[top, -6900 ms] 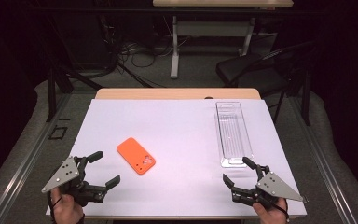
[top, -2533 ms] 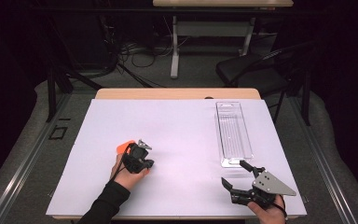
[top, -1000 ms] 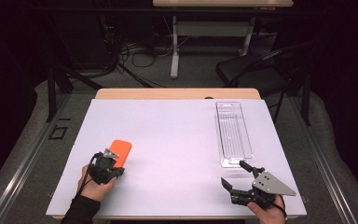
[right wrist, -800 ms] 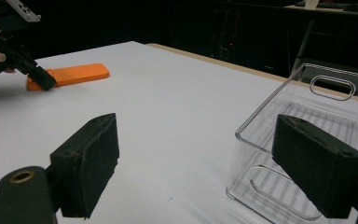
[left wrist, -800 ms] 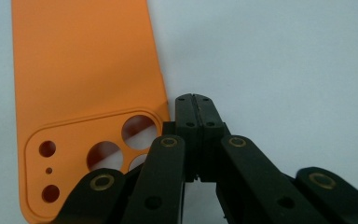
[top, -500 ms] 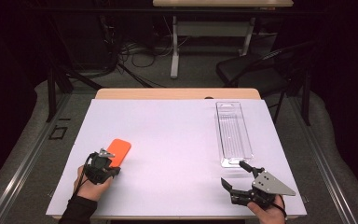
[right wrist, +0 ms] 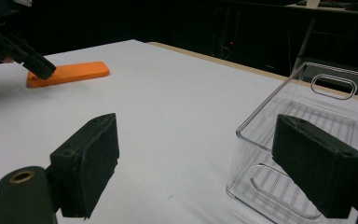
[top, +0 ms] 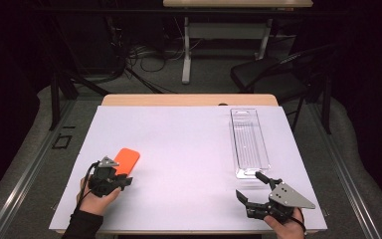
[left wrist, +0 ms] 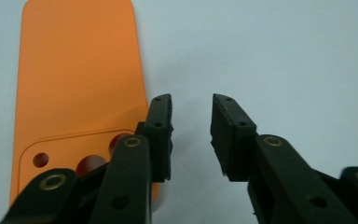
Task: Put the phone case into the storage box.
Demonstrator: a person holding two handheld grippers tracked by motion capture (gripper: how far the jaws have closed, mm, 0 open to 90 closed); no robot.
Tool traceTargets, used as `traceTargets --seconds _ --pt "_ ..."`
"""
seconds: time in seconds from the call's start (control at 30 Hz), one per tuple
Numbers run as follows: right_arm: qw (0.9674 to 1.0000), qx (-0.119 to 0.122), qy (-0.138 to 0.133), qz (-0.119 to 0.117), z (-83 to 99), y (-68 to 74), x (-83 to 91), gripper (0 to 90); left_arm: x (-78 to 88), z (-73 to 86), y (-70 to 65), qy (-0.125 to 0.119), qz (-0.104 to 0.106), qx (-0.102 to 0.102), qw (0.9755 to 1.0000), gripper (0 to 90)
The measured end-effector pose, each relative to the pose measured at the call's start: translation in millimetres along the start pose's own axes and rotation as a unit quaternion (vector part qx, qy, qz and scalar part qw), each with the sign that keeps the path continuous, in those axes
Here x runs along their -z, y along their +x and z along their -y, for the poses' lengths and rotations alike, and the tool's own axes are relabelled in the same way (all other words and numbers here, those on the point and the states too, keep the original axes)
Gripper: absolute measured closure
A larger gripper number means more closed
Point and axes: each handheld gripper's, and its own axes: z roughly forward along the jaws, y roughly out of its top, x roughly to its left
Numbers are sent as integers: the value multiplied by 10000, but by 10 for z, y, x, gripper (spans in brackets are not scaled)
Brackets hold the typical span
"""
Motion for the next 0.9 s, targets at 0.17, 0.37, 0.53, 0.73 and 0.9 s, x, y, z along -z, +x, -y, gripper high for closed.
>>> traceTargets --seconds 0.17,0.37,0.53,0.73,0.9 --pt "10000 0 5 -11 1 -3 0 142 12 -2 6 -138 -36 -67 9999 600" --pt "10000 -16 0 -12 3 -3 0 142 56 10 13 -448 -3 -122 9989 560" --pt "10000 -12 -17 -6 2 -1 1 142 101 5 27 -574 -55 -78 9983 536" --pt "10000 -19 -8 -14 3 0 0 142 143 -18 42 -596 -35 61 9982 425" --pt "10000 -23 3 -14 3 0 0 142 150 -48 76 -510 6 77 9987 290"
